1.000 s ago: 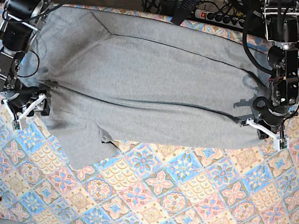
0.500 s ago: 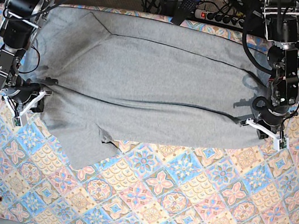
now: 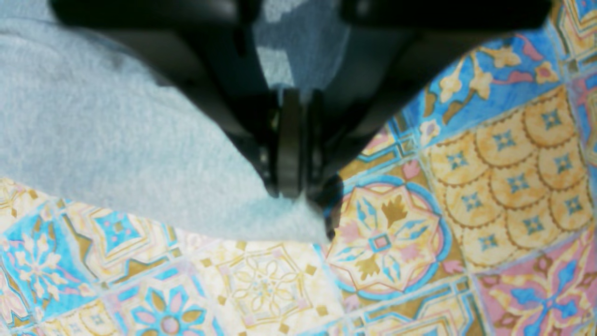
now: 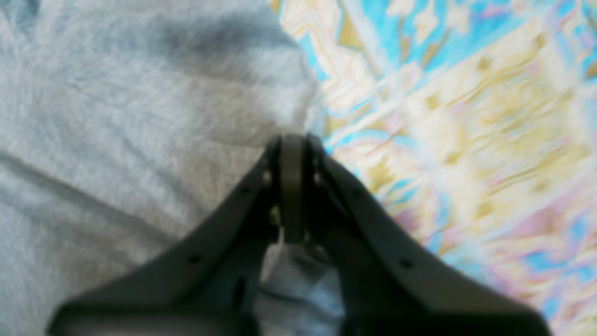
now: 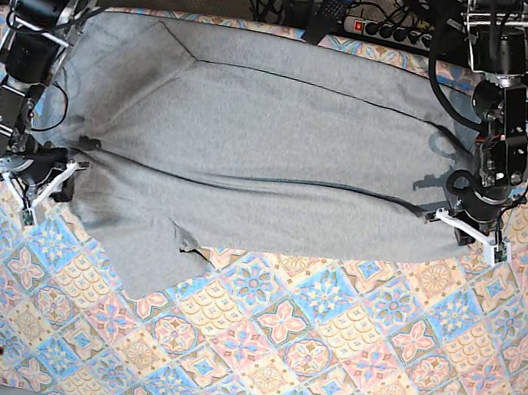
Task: Fold the T-shirt properly
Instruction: 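Hold the side edges with both grippers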
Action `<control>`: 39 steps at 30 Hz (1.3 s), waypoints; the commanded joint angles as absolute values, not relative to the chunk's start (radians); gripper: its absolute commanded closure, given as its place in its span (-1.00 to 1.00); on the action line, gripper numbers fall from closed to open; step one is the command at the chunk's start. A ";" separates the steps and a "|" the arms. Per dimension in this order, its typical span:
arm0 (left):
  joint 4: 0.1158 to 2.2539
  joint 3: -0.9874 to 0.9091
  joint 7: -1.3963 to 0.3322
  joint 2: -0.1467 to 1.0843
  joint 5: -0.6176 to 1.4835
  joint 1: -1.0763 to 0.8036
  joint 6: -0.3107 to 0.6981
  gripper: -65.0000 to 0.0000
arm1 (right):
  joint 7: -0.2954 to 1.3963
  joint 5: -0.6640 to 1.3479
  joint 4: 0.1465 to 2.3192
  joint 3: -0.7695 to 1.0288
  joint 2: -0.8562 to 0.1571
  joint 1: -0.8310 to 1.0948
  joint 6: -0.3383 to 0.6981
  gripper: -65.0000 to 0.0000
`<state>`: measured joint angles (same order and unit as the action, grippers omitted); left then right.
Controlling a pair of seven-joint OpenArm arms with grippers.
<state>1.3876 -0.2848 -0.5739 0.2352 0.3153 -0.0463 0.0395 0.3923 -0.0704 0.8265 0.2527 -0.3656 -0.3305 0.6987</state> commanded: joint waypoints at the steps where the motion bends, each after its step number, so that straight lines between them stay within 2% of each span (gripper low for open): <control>1: 1.408 -0.308 -0.549 0.251 0.320 -0.035 0.041 1.00 | 0.374 -0.054 0.871 0.283 -0.390 -0.320 0.698 0.99; 8: 1.411 -0.360 -0.549 0.251 0.321 -0.033 0.041 1.00 | 0.447 -0.054 1.044 0.360 -0.389 -0.232 0.698 0.99; 12: 1.483 -0.394 -0.547 0.246 0.321 -0.044 0.041 1.00 | 0.467 -0.053 1.148 0.412 -0.387 -0.159 0.698 0.99; 21: 1.647 -0.404 -0.549 0.248 0.321 -0.154 0.041 1.00 | 0.595 -0.053 1.342 0.561 -0.311 -0.082 0.698 0.99; 26: 1.712 -0.404 -0.549 0.248 0.321 -0.231 0.041 1.00 | 0.647 -0.053 1.442 0.587 -0.297 -0.007 0.698 0.99; 39: 1.738 -0.403 -0.549 0.246 0.321 -0.410 0.041 1.00 | 0.668 -0.054 1.501 0.581 -0.297 0.125 0.698 0.99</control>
<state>1.7180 -0.3950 -0.5789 0.2325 0.3336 -0.4110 0.0559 0.6838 -0.0521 1.4864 0.5747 -0.2695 0.1379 0.7143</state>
